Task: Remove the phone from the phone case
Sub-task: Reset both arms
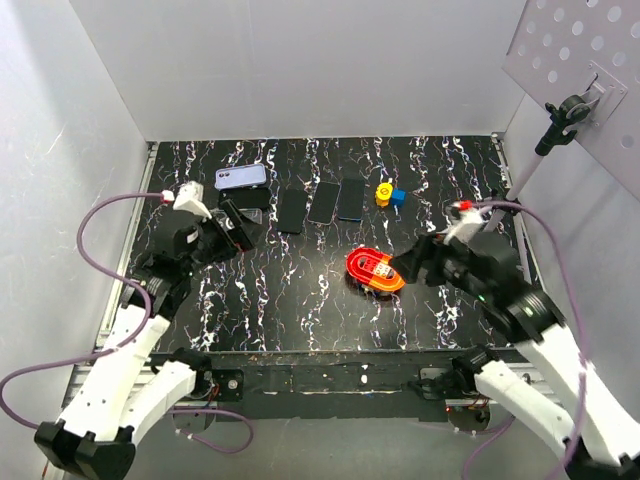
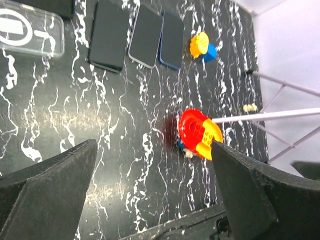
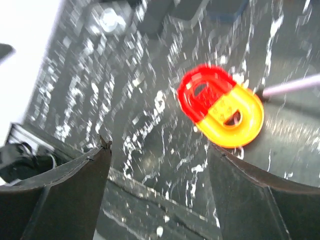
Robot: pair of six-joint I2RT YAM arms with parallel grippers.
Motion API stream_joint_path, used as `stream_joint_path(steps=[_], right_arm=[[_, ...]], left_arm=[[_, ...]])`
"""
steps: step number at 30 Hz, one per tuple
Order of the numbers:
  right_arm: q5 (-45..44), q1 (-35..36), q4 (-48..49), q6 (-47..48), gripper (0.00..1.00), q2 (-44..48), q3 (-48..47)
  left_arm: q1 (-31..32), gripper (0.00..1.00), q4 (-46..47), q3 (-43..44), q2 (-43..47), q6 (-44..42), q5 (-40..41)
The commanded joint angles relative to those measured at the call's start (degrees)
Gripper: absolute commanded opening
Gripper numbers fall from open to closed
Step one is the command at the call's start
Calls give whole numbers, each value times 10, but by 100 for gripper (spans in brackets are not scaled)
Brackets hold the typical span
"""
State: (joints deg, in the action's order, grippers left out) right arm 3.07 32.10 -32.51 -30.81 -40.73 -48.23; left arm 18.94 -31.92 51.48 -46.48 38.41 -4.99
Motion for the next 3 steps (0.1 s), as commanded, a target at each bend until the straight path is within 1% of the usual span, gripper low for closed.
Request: stream_joint_path(steps=[1,3], right_arm=[[-73,0,39,26,84,138,17],[-91,0,41,25,85,178,18]], left_arm=[[16,98,14,32,40,-1,72],[23,98,13,44,49,-1,81]])
